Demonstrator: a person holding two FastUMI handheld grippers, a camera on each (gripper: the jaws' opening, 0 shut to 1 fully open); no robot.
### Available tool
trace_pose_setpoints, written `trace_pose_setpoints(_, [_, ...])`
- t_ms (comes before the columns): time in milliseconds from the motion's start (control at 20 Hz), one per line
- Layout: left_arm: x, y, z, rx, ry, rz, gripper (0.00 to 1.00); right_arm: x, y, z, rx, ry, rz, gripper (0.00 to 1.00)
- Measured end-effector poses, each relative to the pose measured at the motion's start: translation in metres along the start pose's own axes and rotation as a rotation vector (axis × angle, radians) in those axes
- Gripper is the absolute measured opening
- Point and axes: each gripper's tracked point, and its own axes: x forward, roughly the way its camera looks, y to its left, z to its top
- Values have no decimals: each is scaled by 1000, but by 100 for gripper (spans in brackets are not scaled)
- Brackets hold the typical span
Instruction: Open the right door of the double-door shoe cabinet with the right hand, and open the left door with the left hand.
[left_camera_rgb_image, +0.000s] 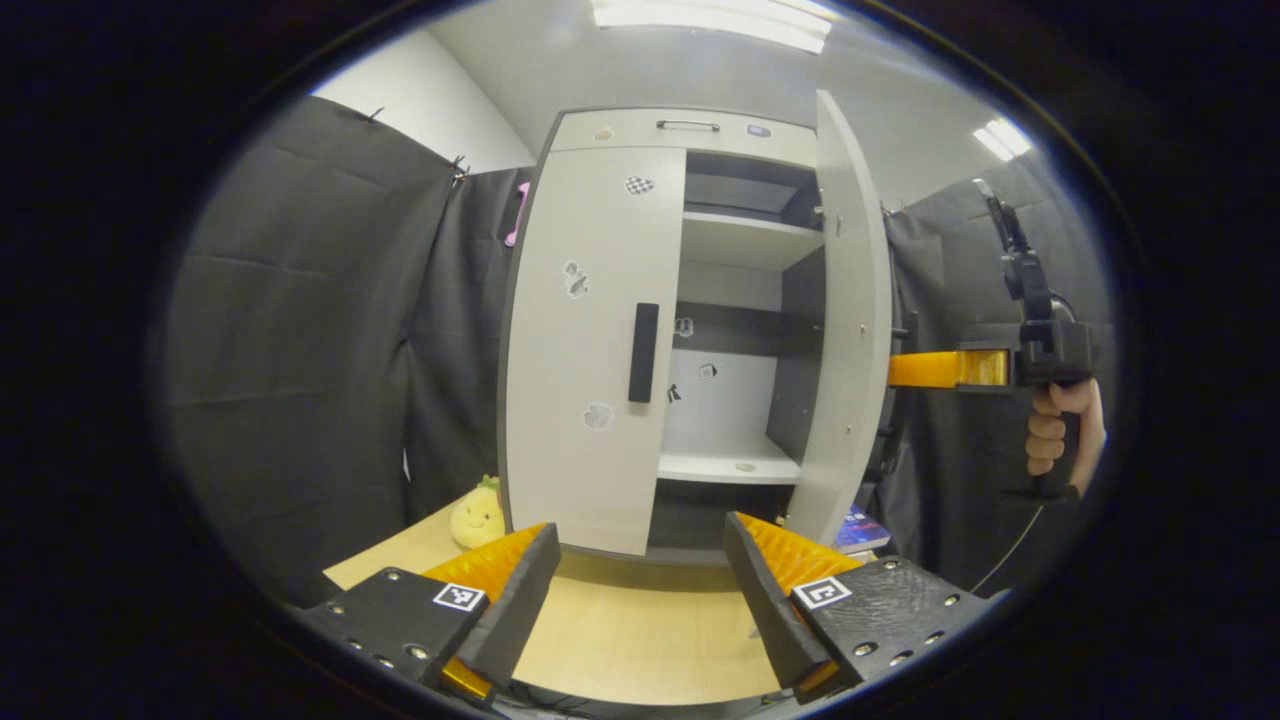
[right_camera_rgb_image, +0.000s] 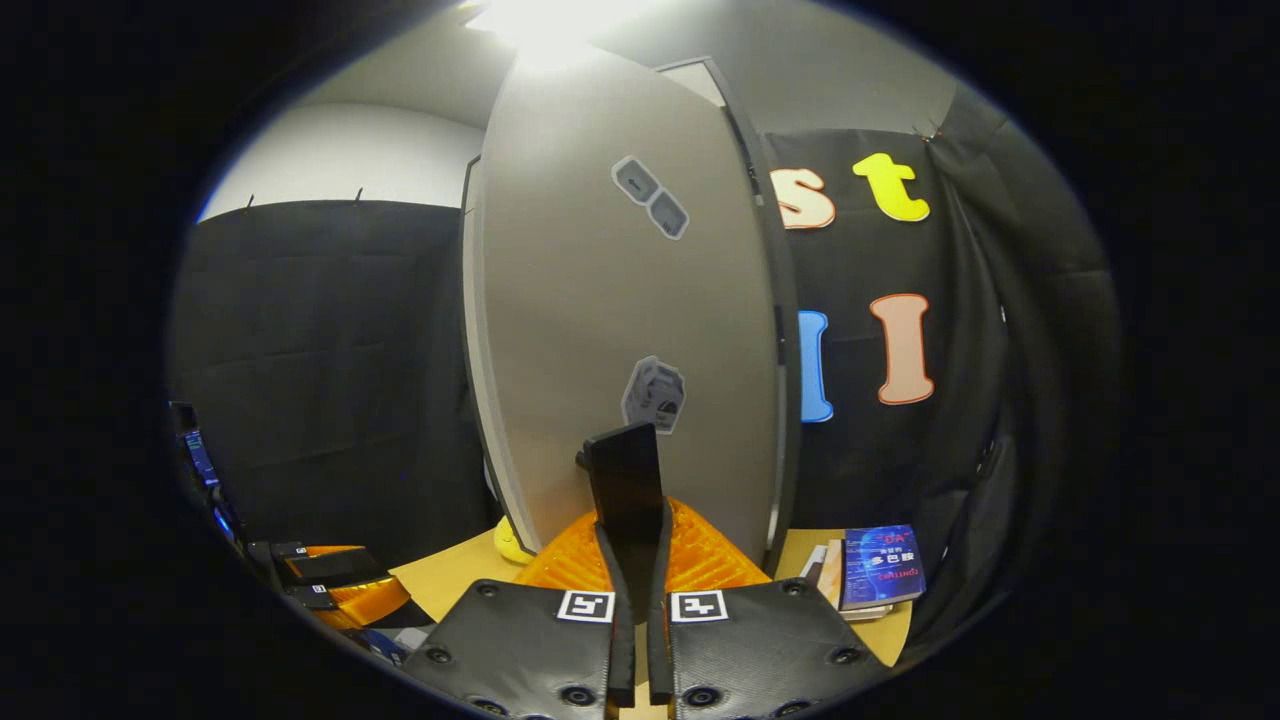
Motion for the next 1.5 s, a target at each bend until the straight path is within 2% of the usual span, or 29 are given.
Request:
trace_pose_setpoints(150, [-11, -13, -8, -18, 21, -1, 95, -2, -12, 0, 0, -3, -49, 6])
trace_pose_setpoints(250, [-16, -20, -8, -7, 27, -10, 95, -3, -23, 1, 13, -14, -107, 4])
trace_pose_setpoints(300, [-17, -21, -8, 3, 29, -12, 95, -4, -28, 2, 26, -17, -136, 6])
trace_pose_setpoints(350, [-18, -21, -5, 10, 29, -12, 95, 0, -19, 1, 73, -15, -103, 2])
trace_pose_setpoints(450, [-18, -20, -1, 8, 25, -16, 95, 0, -10, 3, 138, -11, -103, 6])
trace_pose_setpoints(700, [-21, -10, 11, -10, 7, 3, 95, 0, -22, 3, 90, -25, -154, 6])
trace_pose_setpoints(850, [-12, 12, 11, -53, 23, 20, 95, 1, -26, 4, 77, -34, -184, 5])
trace_pose_setpoints(950, [-3, 23, 13, -21, 30, 43, 95, 1, -26, 3, 94, -32, -206, 6])
trace_pose_setpoints(1000, [-2, 30, 15, 3, 25, 45, 95, -1, -28, 4, 94, -28, -223, 2])
trace_pose_setpoints(1050, [-1, 36, 19, 21, 17, 41, 95, -2, -29, 2, 92, -22, -238, 6])
trace_pose_setpoints(1250, [18, 56, 27, 46, 3, -4, 96, -11, -28, -6, 105, 31, -272, 6])
trace_pose_setpoints(1450, [53, 75, 41, 24, -13, -54, 95, -23, -24, -11, 136, 65, -299, 5])
trace_pose_setpoints(1500, [61, 81, 48, 21, -26, -65, 95, -25, -21, -11, 152, 65, -301, 2])
